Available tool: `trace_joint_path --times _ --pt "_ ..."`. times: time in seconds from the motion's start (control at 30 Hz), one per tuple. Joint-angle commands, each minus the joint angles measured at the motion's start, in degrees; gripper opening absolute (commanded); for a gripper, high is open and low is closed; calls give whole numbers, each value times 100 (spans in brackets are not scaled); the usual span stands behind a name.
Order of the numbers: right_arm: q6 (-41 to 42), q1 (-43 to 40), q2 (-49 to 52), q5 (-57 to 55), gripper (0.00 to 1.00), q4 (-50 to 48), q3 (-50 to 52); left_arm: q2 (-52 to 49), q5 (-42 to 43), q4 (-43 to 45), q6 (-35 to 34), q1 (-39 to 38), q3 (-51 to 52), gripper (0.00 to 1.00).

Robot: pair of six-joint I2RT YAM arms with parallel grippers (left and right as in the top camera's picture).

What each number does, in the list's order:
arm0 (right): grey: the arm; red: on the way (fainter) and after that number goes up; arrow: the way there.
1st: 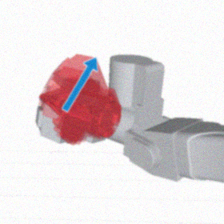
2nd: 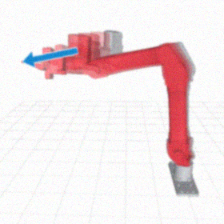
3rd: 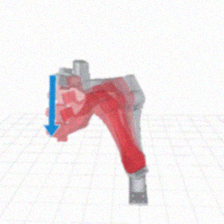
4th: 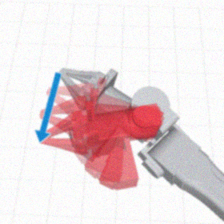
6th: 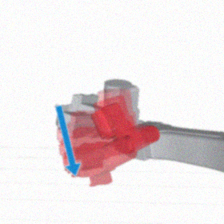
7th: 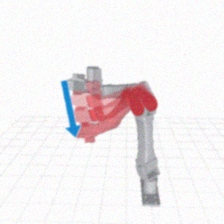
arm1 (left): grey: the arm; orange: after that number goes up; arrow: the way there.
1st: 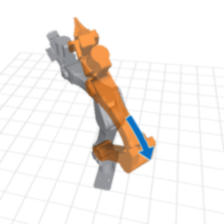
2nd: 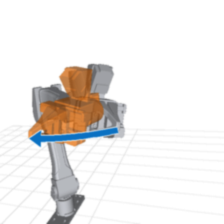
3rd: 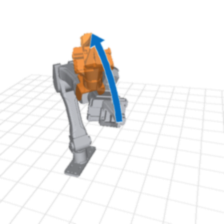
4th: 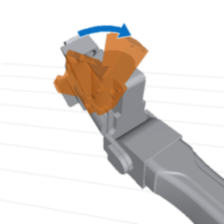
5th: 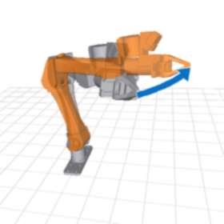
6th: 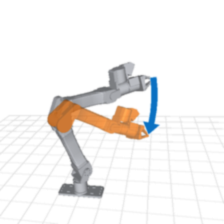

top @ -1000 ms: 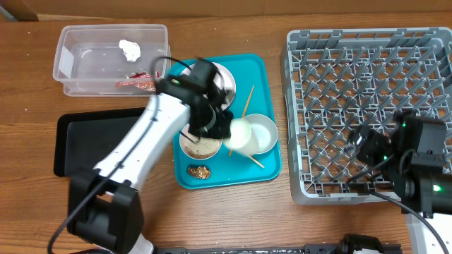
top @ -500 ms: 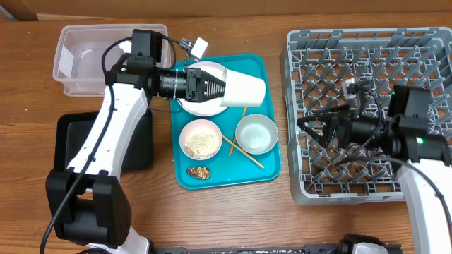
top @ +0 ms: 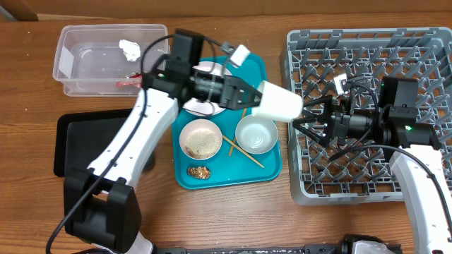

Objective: Sort waste into correct bins and load items into the dishwasher
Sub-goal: 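Lift the white cup and hand it to the right gripper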

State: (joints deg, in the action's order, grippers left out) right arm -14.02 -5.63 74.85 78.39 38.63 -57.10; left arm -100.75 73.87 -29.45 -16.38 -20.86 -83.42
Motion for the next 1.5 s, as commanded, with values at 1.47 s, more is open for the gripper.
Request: trace_joint_path --times 1.47 --pt "-74 11 -2 479 68 -385 -138 9 -1154 -26 -511 -382 -107 13"
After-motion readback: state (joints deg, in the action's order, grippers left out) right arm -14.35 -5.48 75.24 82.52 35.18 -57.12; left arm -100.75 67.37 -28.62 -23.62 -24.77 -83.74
